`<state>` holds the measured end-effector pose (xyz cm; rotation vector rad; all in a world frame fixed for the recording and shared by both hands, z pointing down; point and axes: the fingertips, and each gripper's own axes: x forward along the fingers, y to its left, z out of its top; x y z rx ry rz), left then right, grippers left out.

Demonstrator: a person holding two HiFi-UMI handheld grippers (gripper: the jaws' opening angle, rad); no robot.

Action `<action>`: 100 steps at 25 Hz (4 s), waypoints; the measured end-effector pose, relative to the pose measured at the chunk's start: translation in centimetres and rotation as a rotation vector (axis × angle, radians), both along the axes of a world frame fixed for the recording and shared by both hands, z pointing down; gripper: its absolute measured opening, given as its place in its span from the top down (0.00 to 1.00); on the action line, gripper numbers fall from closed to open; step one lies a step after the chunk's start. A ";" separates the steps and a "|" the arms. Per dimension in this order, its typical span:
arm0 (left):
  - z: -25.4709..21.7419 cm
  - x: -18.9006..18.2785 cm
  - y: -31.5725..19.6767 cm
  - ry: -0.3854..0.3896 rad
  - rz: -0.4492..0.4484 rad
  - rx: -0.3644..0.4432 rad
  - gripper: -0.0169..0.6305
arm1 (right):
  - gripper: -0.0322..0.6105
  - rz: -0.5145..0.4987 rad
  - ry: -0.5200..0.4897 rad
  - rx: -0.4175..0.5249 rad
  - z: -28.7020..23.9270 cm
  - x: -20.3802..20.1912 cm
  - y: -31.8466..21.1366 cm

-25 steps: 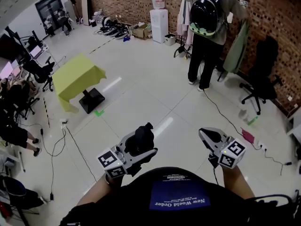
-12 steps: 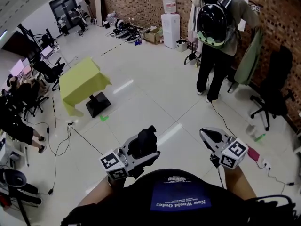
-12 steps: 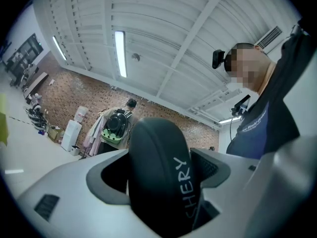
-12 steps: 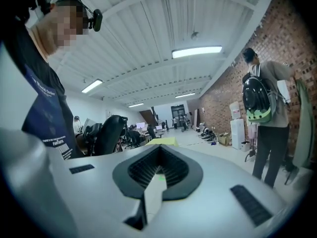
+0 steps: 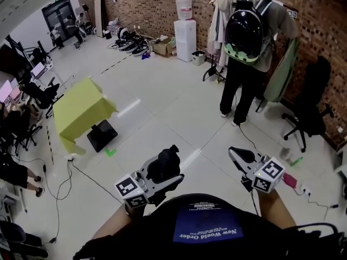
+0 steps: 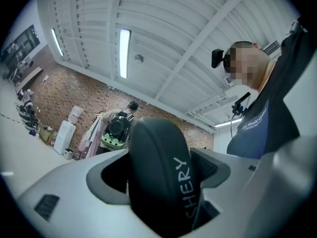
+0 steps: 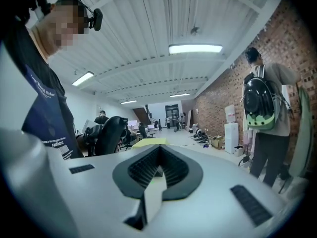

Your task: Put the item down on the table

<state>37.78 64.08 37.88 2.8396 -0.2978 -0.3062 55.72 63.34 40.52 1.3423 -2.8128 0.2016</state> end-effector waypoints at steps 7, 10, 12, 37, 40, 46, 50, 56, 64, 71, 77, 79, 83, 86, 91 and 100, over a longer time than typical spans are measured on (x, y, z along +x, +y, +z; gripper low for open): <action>-1.2 -5.3 -9.4 -0.036 0.068 0.049 0.40 | 0.97 0.063 -0.014 0.020 -2.2 -4.7 -8.6; -1.2 -6.5 -13.1 -0.031 0.060 0.043 0.40 | 0.97 0.065 -0.013 0.013 -2.2 -5.8 -12.0; -1.0 -7.1 -14.8 -0.026 0.049 0.026 0.40 | 0.97 0.062 -0.011 0.000 -2.0 -6.2 -13.6; -1.4 2.8 -43.6 -0.042 -0.252 0.017 0.40 | 0.97 -0.294 -0.024 0.024 -3.1 1.2 -47.7; -1.2 1.8 -47.8 -0.006 -0.258 -0.001 0.40 | 0.97 -0.291 -0.019 0.009 -2.3 0.3 -51.9; -2.7 -3.3 -57.8 0.057 -0.213 0.008 0.40 | 0.97 -0.244 -0.007 0.025 -3.4 -4.2 -61.6; -3.2 -7.8 -64.0 0.009 -0.191 0.047 0.40 | 0.97 -0.201 0.004 0.021 -4.3 -7.7 -67.6; -2.9 -12.7 -71.7 -0.026 -0.180 0.050 0.40 | 0.97 -0.181 -0.003 0.021 -5.0 -12.2 -76.0; -1.5 -13.3 -81.4 -0.050 -0.246 0.027 0.39 | 0.97 -0.254 -0.007 -0.009 -3.3 -13.2 -87.2; -2.7 -12.1 -93.8 -0.047 -0.389 0.040 0.40 | 0.97 -0.404 0.025 0.022 -4.0 -13.1 -101.5; -3.4 -9.8 -103.1 -0.038 -0.470 0.041 0.40 | 0.97 -0.501 0.033 0.052 -4.8 -12.3 -112.4; -3.3 -9.9 -105.5 -0.043 -0.479 0.032 0.40 | 0.97 -0.517 0.027 0.038 -4.5 -12.6 -115.0; -2.5 -11.7 -110.2 -0.036 -0.504 0.019 0.40 | 0.97 -0.533 0.035 0.014 -3.2 -14.2 -119.6; -1.8 -13.7 -114.2 -0.016 -0.499 0.015 0.39 | 0.97 -0.532 0.043 0.004 -2.5 -16.4 -123.4; -2.1 -19.9 -121.4 -0.017 -0.479 0.045 0.40 | 0.97 -0.515 0.082 0.008 -3.3 -22.9 -130.3; -3.4 -34.3 -131.6 -0.044 -0.504 0.053 0.39 | 0.97 -0.526 0.089 0.006 -4.8 -37.1 -141.4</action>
